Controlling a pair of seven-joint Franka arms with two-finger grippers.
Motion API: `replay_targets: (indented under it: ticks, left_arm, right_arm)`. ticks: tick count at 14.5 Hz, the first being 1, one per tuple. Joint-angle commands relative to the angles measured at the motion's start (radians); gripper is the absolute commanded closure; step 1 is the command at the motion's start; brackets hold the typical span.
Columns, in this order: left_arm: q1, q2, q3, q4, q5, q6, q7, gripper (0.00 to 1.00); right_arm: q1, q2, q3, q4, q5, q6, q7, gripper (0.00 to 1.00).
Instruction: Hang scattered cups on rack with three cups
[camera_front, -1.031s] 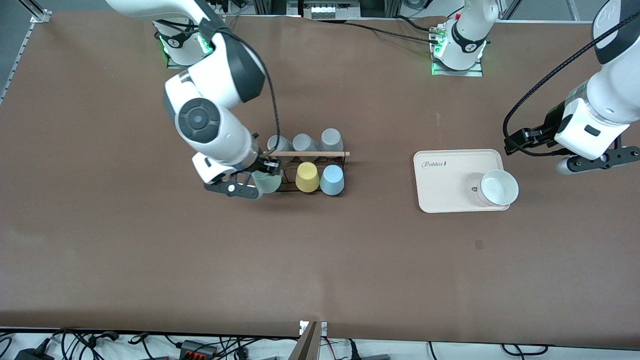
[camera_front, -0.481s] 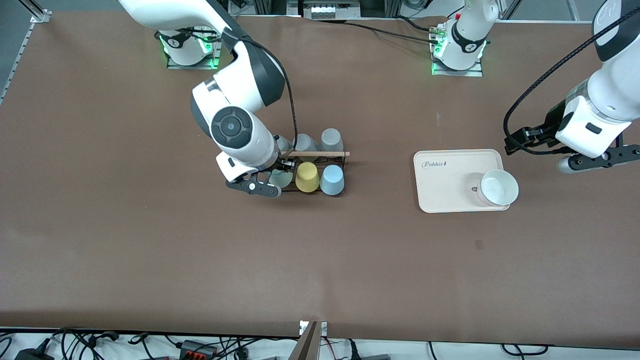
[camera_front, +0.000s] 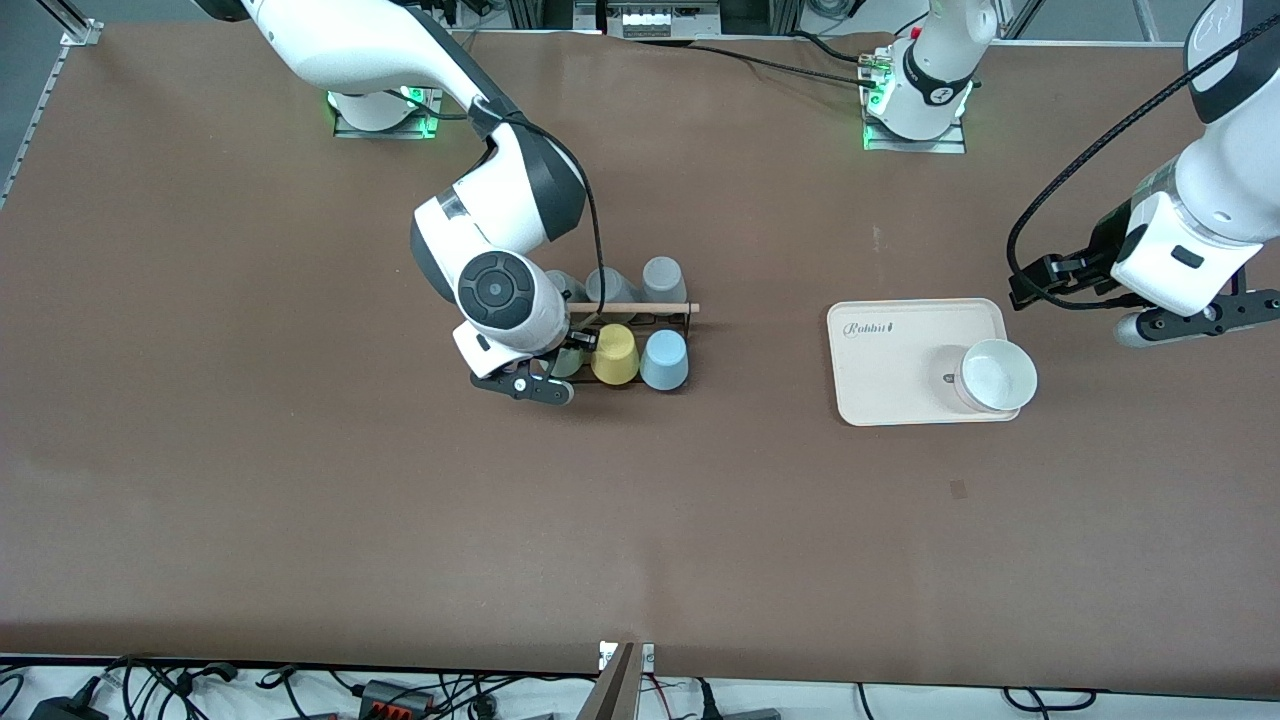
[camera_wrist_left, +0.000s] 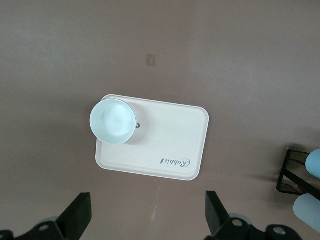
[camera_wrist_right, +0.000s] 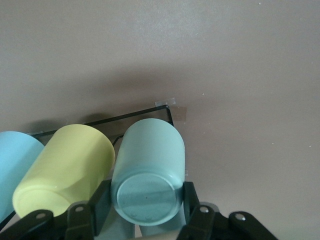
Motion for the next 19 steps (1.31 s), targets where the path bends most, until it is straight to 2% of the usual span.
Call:
replay_targets:
  ticks: [1, 2, 5, 6, 9, 12, 14, 17, 19]
  left_arm:
    - [0.014, -0.028, -0.009, -0.029, 0.003, 0.015, 0.024, 0.00]
    - [0.012, -0.028, -0.009, -0.029, 0.003, 0.015, 0.024, 0.00]
    - [0.014, -0.028, -0.009, -0.029, 0.003, 0.013, 0.024, 0.00]
    - [0.014, -0.028, -0.009, -0.029, 0.003, 0.013, 0.024, 0.00]
    - [0.014, -0.028, -0.009, -0.029, 0.003, 0.012, 0.024, 0.00]
    - [0.014, -0.028, -0.009, -0.029, 0.003, 0.012, 0.024, 0.00]
    - [0.014, -0.028, -0.009, -0.029, 0.003, 0.012, 0.024, 0.00]
    - [0.014, -0.028, -0.009, -0.029, 0.003, 0.012, 0.024, 0.00]
    - [0.014, -0.028, -0.010, -0.029, 0.003, 0.012, 0.024, 0.00]
  right_arm:
    - [0.013, 0.012, -0.007, 0.016, -0.013, 0.008, 0.024, 0.67]
    - [0.012, 0.012, -0.007, 0.014, -0.013, 0.008, 0.024, 0.58]
    - [0.010, 0.009, -0.007, 0.016, -0.013, 0.008, 0.022, 0.17]
    - [0.007, 0.007, -0.007, 0.016, -0.013, 0.006, 0.022, 0.00]
    - [-0.007, -0.013, -0.024, 0.032, -0.048, -0.005, -0.002, 0.00]
    - [-0.083, -0.088, -0.036, 0.037, -0.054, -0.015, -0.021, 0.00]
    - [-0.143, -0.122, -0.037, 0.042, -0.053, -0.075, -0.082, 0.00]
    - [-0.291, -0.160, -0.039, 0.095, -0.045, -0.236, -0.312, 0.00]
    - [-0.407, -0.209, -0.033, 0.095, -0.042, -0.285, -0.430, 0.00]
